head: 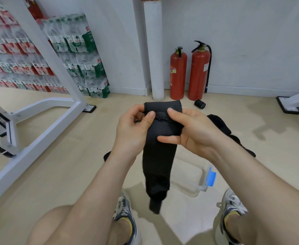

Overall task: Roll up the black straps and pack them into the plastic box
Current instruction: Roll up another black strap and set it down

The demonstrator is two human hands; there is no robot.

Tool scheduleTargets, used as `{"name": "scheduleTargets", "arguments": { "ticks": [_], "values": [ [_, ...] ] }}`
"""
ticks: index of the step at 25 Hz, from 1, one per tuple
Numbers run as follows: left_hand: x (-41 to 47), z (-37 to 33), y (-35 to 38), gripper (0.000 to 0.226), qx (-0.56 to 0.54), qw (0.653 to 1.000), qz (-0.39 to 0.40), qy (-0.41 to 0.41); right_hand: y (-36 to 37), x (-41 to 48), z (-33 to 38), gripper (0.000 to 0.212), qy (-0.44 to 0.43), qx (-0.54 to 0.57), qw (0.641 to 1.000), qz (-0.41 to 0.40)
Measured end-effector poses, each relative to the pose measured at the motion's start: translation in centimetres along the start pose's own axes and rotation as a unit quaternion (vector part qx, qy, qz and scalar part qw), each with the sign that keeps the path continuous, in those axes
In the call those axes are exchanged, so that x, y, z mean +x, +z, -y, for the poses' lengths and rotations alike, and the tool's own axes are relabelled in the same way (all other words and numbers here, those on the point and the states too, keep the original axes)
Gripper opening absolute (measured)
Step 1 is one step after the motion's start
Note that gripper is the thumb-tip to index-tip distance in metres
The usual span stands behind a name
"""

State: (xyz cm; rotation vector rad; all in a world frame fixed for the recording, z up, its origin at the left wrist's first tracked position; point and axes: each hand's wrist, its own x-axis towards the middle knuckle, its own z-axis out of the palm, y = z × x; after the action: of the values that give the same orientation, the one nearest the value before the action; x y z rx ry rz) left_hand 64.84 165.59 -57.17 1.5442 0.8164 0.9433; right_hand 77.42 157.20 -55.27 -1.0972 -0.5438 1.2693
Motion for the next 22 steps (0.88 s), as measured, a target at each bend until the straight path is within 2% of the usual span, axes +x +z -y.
{"name": "scheduleTargets", "arguments": {
  "ticks": [2, 4, 6, 7, 9, 14, 18, 20, 22],
  "values": [
    [0.0, 0.2, -0.2, 0.009, -0.051, 0.997, 0.036, -0.043, 0.4, 0.1, -0.2, 0.020, -0.030, 0.001, 0.999, -0.014],
    [0.1, 1.2, -0.8, 0.029, -0.080, 0.979, 0.146, -0.118, 0.3, 0.4, 0.1, 0.020, -0.059, 0.050, 0.996, -0.044],
    [-0.4, 2.8, -1.3, 0.038, 0.048, 0.948, 0.263, -0.172, -0.8, 1.1, 1.0, 0.022, -0.080, 0.118, 0.985, -0.092],
    [-0.8, 3.7, -1.4, 0.037, 0.118, 0.930, 0.290, -0.193, -1.6, 1.4, 1.5, 0.025, -0.081, 0.151, 0.978, -0.118],
    [-1.3, 4.8, -1.7, 0.032, 0.154, 0.922, 0.276, -0.225, -3.1, 2.1, 2.2, 0.032, -0.070, 0.187, 0.965, -0.171],
    [-1.0, 3.7, -3.7, 0.013, 0.082, 0.962, 0.163, -0.204, -5.3, 2.9, 2.6, 0.034, -0.082, 0.127, 0.954, -0.259],
    [-1.3, 1.7, -3.4, 0.016, -0.030, 0.987, 0.092, -0.125, -4.1, 2.7, 2.2, 0.035, -0.089, 0.048, 0.965, -0.242],
    [-1.4, 1.0, -2.9, 0.016, -0.078, 0.988, 0.091, -0.100, -2.5, 2.3, 1.1, 0.034, -0.067, 0.034, 0.974, -0.214],
    [-1.3, 1.0, -2.6, 0.025, -0.097, 0.988, 0.095, -0.075, -0.9, 1.7, -0.2, 0.031, -0.044, 0.034, 0.982, -0.178]
  ]
}}
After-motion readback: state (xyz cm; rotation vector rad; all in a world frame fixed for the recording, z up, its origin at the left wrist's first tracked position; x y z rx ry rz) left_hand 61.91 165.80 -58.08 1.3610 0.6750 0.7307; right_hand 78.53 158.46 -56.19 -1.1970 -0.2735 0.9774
